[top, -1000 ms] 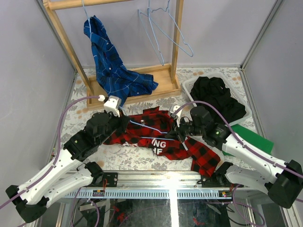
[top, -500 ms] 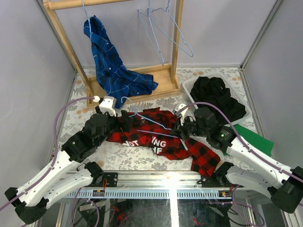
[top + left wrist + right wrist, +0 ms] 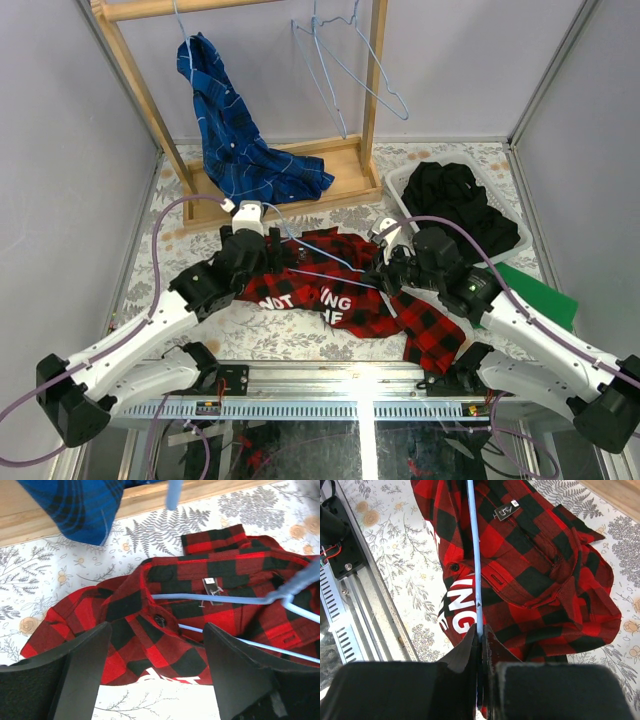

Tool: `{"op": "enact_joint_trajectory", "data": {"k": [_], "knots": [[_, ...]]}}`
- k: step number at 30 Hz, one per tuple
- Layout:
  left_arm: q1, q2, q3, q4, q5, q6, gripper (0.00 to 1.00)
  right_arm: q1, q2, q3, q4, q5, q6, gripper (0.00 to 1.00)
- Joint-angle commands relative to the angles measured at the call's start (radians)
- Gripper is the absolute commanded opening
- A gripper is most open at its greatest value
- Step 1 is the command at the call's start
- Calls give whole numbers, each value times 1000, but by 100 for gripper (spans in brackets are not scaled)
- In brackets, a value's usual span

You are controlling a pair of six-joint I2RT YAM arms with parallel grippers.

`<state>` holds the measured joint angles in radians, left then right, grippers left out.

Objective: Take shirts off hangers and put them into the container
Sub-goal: Remove the shirt from the hanger.

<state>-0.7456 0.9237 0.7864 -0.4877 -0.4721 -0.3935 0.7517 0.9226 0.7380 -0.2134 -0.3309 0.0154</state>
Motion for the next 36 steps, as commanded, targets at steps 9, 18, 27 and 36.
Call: {"op": "enact_joint_trajectory", "data": {"k": [9, 18, 27, 36], "knots": [[3, 39, -61, 75, -157, -110, 51, -4, -58, 38, 43, 6, 8, 0], [6, -28, -87, 14, -309, -160, 5, -3, -147, 107, -93, -11, 30, 0], [47, -135, -122, -45, -436, -257, 0, -3, -410, 108, -206, 79, -1, 0], [48, -196, -138, 118, -130, -26, 0, -3, -514, 47, -81, 278, 13, 0]]}}
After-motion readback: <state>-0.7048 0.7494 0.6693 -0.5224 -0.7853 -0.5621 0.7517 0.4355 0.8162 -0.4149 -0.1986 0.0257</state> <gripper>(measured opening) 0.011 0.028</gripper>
